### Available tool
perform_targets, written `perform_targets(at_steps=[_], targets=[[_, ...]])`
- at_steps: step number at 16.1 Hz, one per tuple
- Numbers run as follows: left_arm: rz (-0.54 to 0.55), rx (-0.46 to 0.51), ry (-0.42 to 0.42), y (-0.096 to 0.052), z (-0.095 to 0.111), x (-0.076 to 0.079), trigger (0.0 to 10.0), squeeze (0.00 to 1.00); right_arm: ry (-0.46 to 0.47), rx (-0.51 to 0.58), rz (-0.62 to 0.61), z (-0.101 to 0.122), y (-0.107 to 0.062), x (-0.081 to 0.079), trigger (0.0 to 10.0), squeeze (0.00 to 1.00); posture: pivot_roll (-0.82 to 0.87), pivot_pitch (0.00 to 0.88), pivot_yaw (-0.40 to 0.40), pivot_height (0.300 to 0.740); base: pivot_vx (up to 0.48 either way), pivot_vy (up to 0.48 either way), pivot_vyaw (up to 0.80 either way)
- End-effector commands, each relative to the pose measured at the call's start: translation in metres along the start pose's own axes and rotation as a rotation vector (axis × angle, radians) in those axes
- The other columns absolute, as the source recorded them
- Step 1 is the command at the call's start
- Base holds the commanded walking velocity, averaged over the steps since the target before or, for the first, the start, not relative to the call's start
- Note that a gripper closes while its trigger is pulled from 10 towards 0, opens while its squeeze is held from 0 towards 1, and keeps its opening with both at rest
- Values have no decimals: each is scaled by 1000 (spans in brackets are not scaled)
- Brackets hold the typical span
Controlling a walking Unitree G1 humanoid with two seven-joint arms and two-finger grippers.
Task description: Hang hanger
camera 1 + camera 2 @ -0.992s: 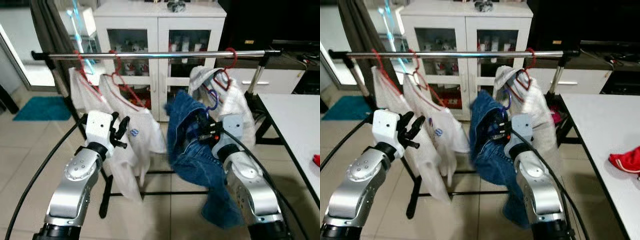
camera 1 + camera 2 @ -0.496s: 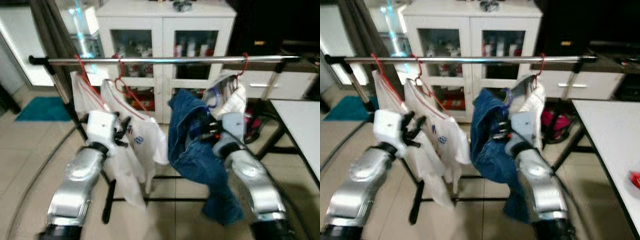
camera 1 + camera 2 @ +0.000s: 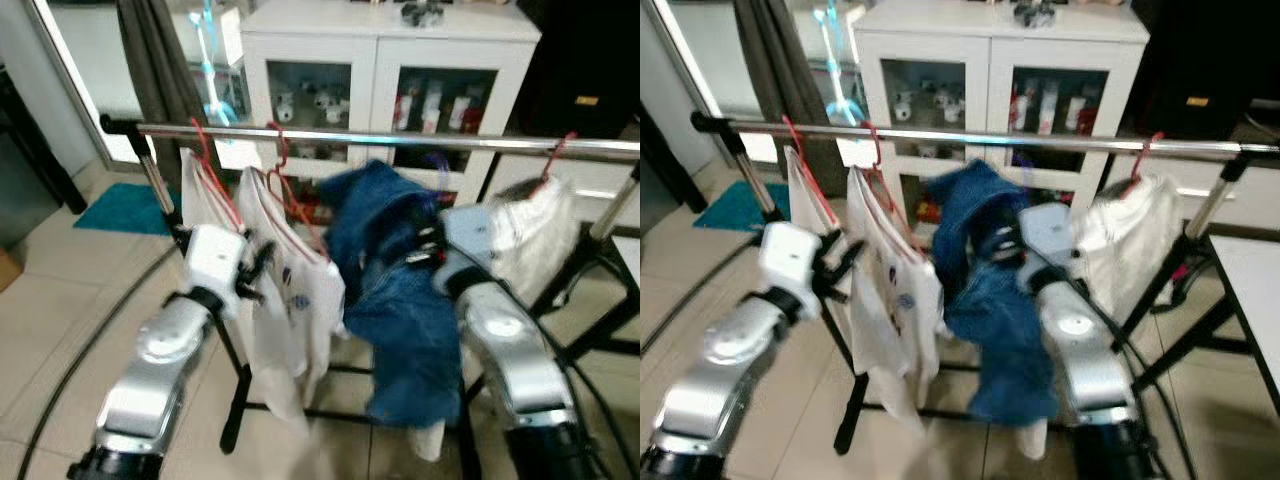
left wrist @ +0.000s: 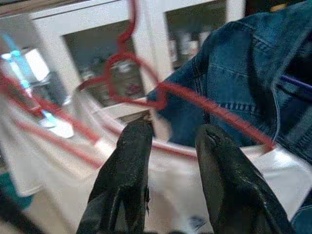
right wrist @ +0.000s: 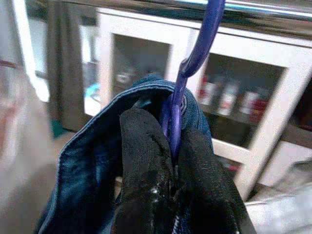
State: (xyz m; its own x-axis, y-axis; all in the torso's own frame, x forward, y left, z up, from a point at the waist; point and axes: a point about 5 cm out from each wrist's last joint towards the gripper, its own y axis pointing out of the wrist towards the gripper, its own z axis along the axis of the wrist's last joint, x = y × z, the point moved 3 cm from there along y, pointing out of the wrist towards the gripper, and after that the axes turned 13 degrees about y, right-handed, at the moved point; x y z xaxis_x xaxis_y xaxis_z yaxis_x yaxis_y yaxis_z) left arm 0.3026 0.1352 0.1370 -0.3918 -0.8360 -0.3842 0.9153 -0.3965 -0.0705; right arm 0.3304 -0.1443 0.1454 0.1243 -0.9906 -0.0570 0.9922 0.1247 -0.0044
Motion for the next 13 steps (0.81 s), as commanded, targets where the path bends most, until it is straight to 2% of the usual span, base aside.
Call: perform_targets(at_steps=[1, 3, 5, 6, 9, 13], targets=[[-6, 24, 20, -3, 7, -8, 10000, 0, -12, 73, 0, 22, 7, -6, 10000, 0, -73, 0, 32, 719, 0, 0, 0], [-136, 77, 18, -8, 17, 0, 10000, 0, -48, 61, -32, 26, 18, -4, 10000, 0, -73, 0, 32, 719, 0, 0, 0], [-208, 104, 22, -12, 24, 1, 10000, 0, -65, 41, -50, 27, 26, -1, 10000, 0, -76, 0, 40, 719, 0, 0, 0], [-278, 115, 25, -16, 29, 1, 10000, 0, -75, 9, -48, 26, 36, -1, 10000, 0, -76, 0, 40, 719, 0, 0, 0], [-340, 128, 32, -20, 33, 6, 10000, 0, -81, -59, -39, 22, 52, -3, 10000, 0, -73, 0, 42, 719, 0, 0, 0], [-386, 138, 9, -25, 37, 7, 10000, 0, -67, -141, -69, 19, 78, 3, 10000, 0, -59, 0, 38, 719, 0, 0, 0]])
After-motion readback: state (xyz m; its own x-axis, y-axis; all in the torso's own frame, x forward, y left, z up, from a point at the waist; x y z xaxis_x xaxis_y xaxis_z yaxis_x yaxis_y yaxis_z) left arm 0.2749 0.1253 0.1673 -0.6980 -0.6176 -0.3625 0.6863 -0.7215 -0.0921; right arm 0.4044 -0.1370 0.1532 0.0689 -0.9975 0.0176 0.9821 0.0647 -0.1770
